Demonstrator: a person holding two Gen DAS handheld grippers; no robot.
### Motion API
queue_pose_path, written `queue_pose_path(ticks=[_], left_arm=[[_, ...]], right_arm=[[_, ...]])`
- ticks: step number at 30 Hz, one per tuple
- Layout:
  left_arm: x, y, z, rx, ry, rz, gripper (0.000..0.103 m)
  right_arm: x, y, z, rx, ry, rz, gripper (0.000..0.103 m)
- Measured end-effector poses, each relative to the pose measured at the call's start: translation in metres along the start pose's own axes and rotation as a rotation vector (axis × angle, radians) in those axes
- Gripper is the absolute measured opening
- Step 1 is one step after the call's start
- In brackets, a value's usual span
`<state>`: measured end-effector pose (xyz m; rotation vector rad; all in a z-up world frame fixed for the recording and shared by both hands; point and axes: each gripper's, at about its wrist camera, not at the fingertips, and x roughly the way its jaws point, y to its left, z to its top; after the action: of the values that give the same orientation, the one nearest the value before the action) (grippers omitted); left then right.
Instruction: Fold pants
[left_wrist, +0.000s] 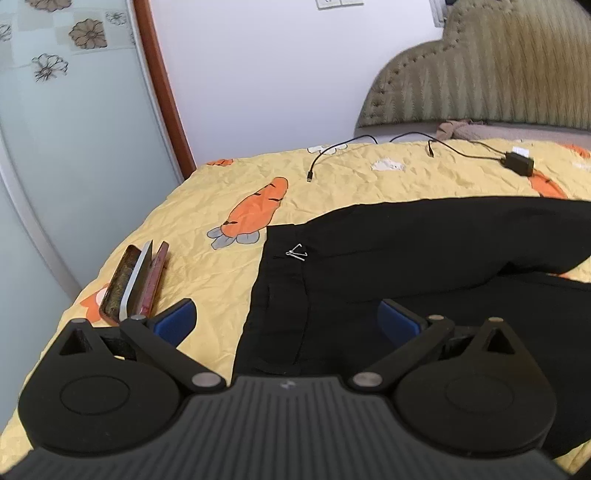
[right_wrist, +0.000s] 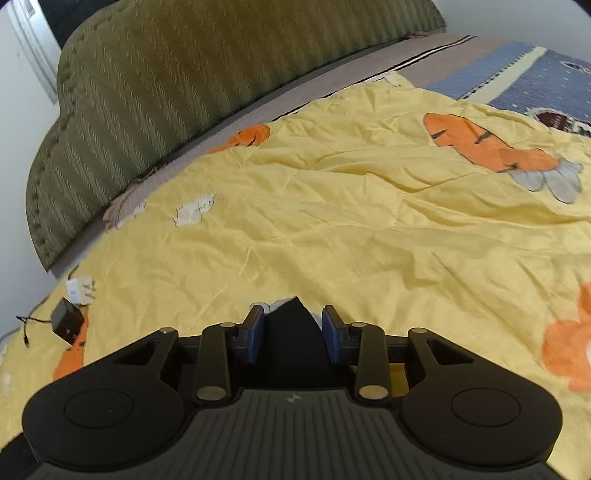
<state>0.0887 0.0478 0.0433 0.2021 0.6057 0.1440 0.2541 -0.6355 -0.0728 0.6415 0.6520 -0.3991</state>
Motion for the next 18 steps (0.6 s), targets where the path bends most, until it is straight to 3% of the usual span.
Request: queue_pose_path(ticks=[2,6,10,18], left_arm=[[0.003,-0.003,-0.001,0.015,-0.001,0.009,0.103],[0.013,-0.003,-0.001,0.019,0.008,0.02,0.103],[0.021,0.001,0.007,-0.006,0.024,0.031,0.103],[0.028,0.008,0.023,-0.013,-0.037,0.086,0.103]], right_arm=[[0.001,0.005,-0.002,-0.043,-0.014,0.013,0.017],[0.001,0.019,-0.011,-0.157,-0.018,-0.044,0.012],[-0.015,0.028,-0.018,-0.153,-0.081,-0.08,0.009],[-0.096,0.025,-0.03,0.021,-0.169,0.1,0.008]])
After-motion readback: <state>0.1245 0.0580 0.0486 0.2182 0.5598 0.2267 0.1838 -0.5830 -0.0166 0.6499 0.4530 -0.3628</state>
